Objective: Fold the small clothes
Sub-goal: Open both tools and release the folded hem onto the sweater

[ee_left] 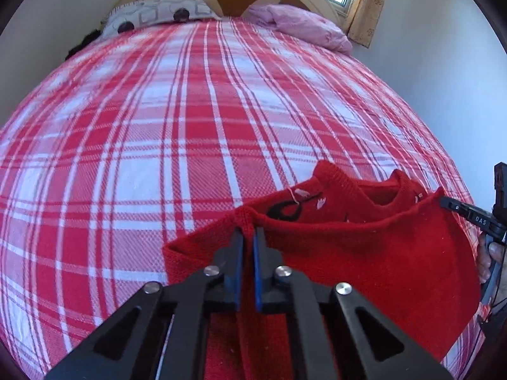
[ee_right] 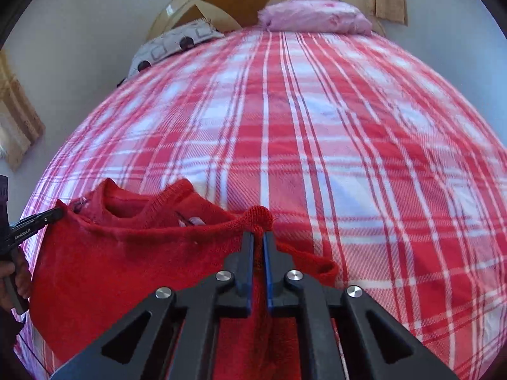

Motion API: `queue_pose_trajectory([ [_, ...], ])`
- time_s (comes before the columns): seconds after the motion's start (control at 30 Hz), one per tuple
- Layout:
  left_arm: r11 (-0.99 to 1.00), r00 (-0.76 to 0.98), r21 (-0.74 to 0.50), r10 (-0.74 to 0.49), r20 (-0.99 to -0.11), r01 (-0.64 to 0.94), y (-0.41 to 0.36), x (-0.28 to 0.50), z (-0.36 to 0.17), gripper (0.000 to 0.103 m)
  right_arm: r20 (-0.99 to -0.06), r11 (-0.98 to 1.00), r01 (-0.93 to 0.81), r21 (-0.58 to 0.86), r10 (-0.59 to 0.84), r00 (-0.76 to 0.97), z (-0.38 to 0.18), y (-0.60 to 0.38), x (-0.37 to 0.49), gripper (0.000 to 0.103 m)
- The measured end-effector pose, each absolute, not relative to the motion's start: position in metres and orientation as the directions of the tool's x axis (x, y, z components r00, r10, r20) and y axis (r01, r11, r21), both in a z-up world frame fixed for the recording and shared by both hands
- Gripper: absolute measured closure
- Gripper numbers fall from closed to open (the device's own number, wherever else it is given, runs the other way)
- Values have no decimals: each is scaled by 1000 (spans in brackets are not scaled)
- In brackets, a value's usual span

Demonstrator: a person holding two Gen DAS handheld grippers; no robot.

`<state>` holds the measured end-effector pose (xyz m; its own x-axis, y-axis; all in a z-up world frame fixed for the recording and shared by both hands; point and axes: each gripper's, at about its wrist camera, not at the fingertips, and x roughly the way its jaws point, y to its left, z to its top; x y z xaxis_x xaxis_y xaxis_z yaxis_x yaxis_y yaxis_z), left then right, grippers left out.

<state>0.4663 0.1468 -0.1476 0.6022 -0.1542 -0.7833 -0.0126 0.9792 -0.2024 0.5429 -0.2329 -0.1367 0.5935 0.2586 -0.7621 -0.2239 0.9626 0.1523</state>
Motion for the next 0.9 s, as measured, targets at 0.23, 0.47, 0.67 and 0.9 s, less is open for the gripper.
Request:
queue_pose_trajectory([
  [0.23, 967, 665, -247, -144, -733, -62, 166, 466, -131, 97, -731, 972, -198, 129, 228, 643, -122, -228, 551, 98],
  [0.47, 984, 612, -152, -67, -788, -88, 154, 477, -161, 85, -813, 984, -178, 31, 128, 568, -157, -219, 561, 94],
  [0.67, 989, 689, -96, 6, -724, -109, 155, 431, -122, 40, -733, 982, -171, -78, 60, 678, -113, -226, 501, 68],
  [0.9, 998, 706, -61, -21, -708, -31, 119, 359, -115, 30, -698, 926, -374, 44, 297, 651, -102, -199, 398, 67],
])
